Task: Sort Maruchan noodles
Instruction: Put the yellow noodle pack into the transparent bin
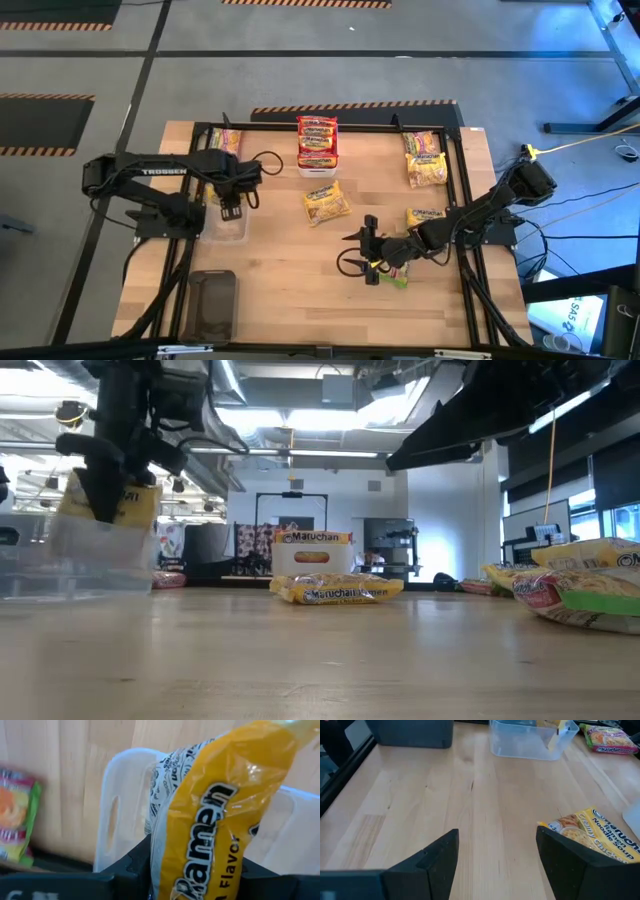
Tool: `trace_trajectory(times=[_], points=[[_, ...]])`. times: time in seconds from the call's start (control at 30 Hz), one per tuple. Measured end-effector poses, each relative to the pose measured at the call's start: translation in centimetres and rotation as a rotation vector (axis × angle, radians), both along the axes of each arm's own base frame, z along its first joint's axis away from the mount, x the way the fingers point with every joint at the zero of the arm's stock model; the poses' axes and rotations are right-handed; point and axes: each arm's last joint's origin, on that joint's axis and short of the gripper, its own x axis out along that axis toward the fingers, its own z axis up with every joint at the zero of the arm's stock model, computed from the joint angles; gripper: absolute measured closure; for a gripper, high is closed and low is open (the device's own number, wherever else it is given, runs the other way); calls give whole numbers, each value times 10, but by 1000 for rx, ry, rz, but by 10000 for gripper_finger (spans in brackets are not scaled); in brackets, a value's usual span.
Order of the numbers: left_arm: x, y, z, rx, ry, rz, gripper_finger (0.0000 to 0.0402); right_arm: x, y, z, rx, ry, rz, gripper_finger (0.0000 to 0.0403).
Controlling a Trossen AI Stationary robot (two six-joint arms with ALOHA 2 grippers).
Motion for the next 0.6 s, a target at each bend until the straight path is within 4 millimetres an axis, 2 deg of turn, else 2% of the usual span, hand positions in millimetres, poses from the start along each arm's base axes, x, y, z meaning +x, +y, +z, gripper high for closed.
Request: trace_trajectory(times=[0.33, 0.6], points=[[-1, 7, -27, -28, -74, -33, 276, 0, 0, 0, 5, -1, -2, 162], [-1, 10, -29, -16, -78, -27, 261, 0, 1, 1, 35, -3, 6, 162]])
